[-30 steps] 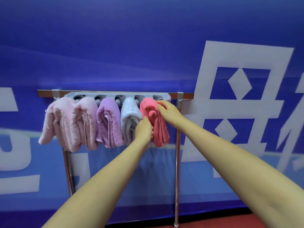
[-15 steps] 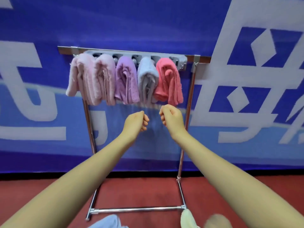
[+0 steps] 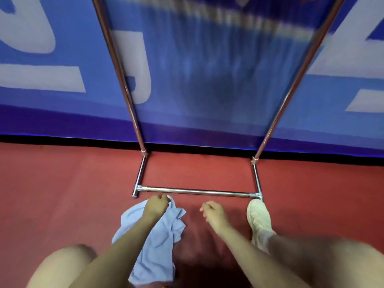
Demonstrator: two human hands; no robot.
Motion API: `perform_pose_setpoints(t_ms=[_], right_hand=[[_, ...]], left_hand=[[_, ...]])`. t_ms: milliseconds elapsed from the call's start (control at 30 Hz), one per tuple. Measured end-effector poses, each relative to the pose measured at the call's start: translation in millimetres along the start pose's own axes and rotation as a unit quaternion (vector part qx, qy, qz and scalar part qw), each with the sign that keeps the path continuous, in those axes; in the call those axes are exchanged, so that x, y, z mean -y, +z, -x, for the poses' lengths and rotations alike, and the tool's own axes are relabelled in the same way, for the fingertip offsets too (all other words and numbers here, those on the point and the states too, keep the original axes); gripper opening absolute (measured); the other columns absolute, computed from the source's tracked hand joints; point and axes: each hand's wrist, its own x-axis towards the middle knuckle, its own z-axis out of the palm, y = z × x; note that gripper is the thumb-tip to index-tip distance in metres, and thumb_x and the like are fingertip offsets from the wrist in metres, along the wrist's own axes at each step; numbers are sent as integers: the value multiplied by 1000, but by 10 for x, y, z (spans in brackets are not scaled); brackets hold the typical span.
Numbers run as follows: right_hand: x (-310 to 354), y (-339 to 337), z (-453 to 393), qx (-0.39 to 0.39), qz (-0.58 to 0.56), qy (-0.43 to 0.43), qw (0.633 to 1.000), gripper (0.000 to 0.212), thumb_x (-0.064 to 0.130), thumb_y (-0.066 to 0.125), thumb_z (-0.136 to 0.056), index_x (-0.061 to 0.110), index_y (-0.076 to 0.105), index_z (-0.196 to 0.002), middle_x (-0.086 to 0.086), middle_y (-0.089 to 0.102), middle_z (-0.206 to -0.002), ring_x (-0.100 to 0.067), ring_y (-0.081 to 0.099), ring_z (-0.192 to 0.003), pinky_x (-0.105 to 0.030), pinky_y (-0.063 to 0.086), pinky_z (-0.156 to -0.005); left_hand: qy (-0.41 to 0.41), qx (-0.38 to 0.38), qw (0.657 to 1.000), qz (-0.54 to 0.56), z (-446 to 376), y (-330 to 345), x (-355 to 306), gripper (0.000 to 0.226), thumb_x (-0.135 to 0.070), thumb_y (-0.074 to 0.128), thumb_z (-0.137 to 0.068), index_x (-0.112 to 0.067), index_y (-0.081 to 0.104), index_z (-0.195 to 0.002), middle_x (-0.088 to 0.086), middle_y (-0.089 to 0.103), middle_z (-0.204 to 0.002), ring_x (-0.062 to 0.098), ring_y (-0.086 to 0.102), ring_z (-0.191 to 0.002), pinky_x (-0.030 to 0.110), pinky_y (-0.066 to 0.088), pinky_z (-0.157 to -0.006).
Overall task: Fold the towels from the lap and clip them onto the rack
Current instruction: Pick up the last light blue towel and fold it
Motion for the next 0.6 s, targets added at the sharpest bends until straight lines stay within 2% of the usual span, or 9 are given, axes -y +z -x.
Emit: perform_pose_setpoints(t_ms=[133, 200, 267, 333, 400, 433, 500, 567, 600], right_hand=[[-689, 397, -490, 21, 39, 80, 996, 35, 16, 49, -89, 19, 54, -54, 6, 49, -44, -16, 45, -49, -32, 42, -56], [-1098, 635, -850, 41, 54, 101, 993, 25, 27, 48, -79, 26, 62, -58, 6, 53, -49, -22, 51, -59, -41, 48, -65], [-1418, 870, -1129, 76, 61, 110, 989, 22, 30, 46, -75, 38, 63, -63, 5, 56, -60, -25, 55, -69, -40, 46, -68], [-1419, 961, -1153, 103, 90, 109, 985, 21, 26, 50, -84, 26, 66, -72, -7, 64, -74, -31, 61, -80, -35, 46, -73], [-1543, 1026, -1188, 93, 120, 88, 985, 18, 19, 52, -90, 9, 68, -88, -14, 70, -95, -29, 64, -93, -30, 44, -79], [-1617, 1074, -1215, 93, 121, 80, 985, 18, 18, 54, -91, 6, 66, -96, -12, 70, -99, -27, 63, -96, -29, 43, -80], [-1706, 1177, -1236, 122, 92, 93, 984, 15, 19, 57, -89, 15, 61, -103, -1, 66, -91, -21, 61, -89, -26, 40, -78], [-1785, 1313, -1272, 145, 87, 75, 983, 8, 20, 58, -86, 23, 54, -91, 11, 54, -74, -13, 53, -73, -26, 39, -71], [-1793, 1377, -1283, 155, 109, 55, 980, 7, 22, 58, -83, 24, 52, -81, 10, 51, -71, -12, 50, -69, -28, 38, -67]], left_hand=[[-1, 7, 998, -65, -504, 221, 417, 33, -14, 45, -95, -23, 48, -63, -4, 51, -67, 15, 49, -71, 29, 43, -75], [-39, -2, 995, -94, -710, 357, 553, 32, -13, 46, -96, -25, 45, -67, -5, 50, -71, 16, 50, -76, 29, 40, -74], [-48, -20, 988, -142, -925, 516, 721, 28, -22, 39, -97, -25, 44, -70, -1, 55, -79, 22, 57, -87, 28, 40, -77], [-39, -21, 979, -201, -1134, 659, 885, 29, -28, 30, -96, -16, 54, -85, 11, 61, -98, 30, 59, -101, 32, 38, -85], [-23, -28, 973, -229, -1340, 796, 1001, 31, -22, 44, -95, -9, 59, -118, 19, 57, -118, 37, 55, -111, 36, 38, -91], [-6, -32, 969, -246, -1444, 843, 1035, 36, -19, 51, -93, -7, 57, -126, 20, 56, -122, 38, 53, -114, 38, 39, -93], [17, 2, 954, -299, -1633, 927, 1125, 34, -25, 56, -89, -8, 63, -118, 18, 60, -115, 37, 55, -109, 38, 41, -91], [5, 59, 940, -335, -1771, 1005, 1227, 33, -34, 47, -84, -10, 70, -87, 14, 66, -91, 37, 61, -88, 39, 48, -75], [4, 84, 929, -360, -1820, 1017, 1266, 36, -33, 41, -86, -10, 69, -81, 13, 67, -86, 37, 63, -85, 39, 50, -73]])
